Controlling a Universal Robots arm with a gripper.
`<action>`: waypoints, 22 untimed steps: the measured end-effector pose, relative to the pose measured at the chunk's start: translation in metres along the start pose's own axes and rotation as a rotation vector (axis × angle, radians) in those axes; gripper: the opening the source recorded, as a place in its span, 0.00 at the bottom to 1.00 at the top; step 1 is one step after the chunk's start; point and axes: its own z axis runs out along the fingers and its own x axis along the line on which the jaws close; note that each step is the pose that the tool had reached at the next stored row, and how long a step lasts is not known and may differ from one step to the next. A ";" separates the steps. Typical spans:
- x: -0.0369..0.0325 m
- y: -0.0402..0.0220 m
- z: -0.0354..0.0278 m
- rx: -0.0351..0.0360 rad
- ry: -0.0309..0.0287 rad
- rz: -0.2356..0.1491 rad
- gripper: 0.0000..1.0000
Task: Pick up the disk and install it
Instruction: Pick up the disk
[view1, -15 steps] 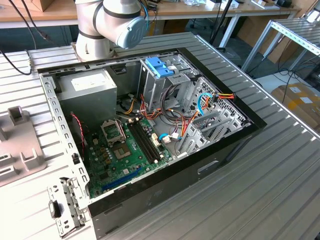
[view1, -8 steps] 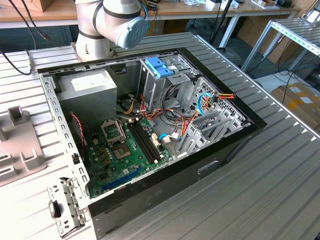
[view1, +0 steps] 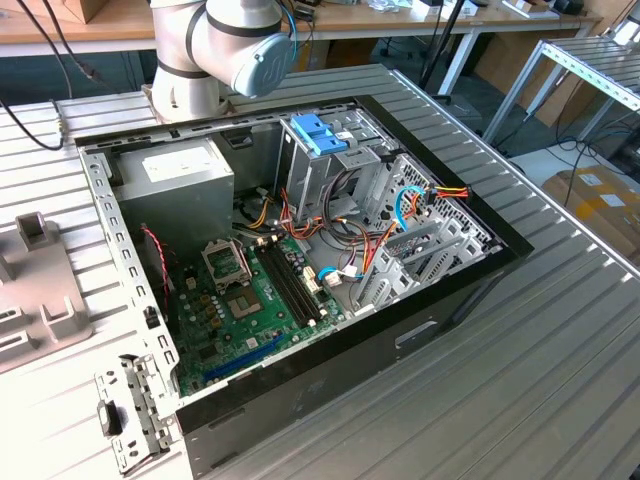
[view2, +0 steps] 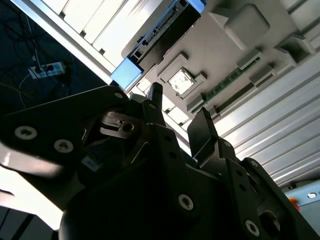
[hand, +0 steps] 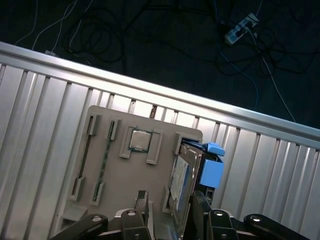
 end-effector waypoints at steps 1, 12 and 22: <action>0.0000 0.0000 0.0001 -0.0001 0.0001 -0.001 0.48; -0.0002 0.0000 0.0020 -0.0003 0.0006 -0.015 0.48; -0.0008 0.0016 0.0045 -0.0005 0.0009 -0.024 0.48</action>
